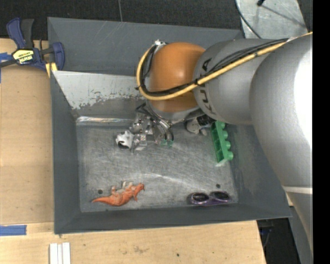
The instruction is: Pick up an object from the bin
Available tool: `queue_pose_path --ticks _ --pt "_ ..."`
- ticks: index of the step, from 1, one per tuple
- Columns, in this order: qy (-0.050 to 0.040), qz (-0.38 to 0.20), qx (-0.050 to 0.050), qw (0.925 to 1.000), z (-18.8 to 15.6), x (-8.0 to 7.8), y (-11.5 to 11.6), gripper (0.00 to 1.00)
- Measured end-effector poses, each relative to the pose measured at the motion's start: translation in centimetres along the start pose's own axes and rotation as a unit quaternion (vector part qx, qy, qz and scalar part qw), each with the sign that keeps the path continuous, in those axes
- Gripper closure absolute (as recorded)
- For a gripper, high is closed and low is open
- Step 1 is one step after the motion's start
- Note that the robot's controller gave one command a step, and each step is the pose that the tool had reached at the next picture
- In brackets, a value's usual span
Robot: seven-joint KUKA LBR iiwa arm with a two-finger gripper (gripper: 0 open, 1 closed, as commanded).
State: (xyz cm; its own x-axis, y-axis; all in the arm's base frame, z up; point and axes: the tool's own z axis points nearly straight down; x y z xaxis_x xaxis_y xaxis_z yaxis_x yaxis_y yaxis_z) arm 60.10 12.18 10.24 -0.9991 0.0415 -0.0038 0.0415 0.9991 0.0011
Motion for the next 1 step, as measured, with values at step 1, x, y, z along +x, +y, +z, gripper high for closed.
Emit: queue_pose_path --ticks 1 --pt "-0.0006 0.000 0.000 1.0000 -0.82 -0.04 -0.01 1.00"
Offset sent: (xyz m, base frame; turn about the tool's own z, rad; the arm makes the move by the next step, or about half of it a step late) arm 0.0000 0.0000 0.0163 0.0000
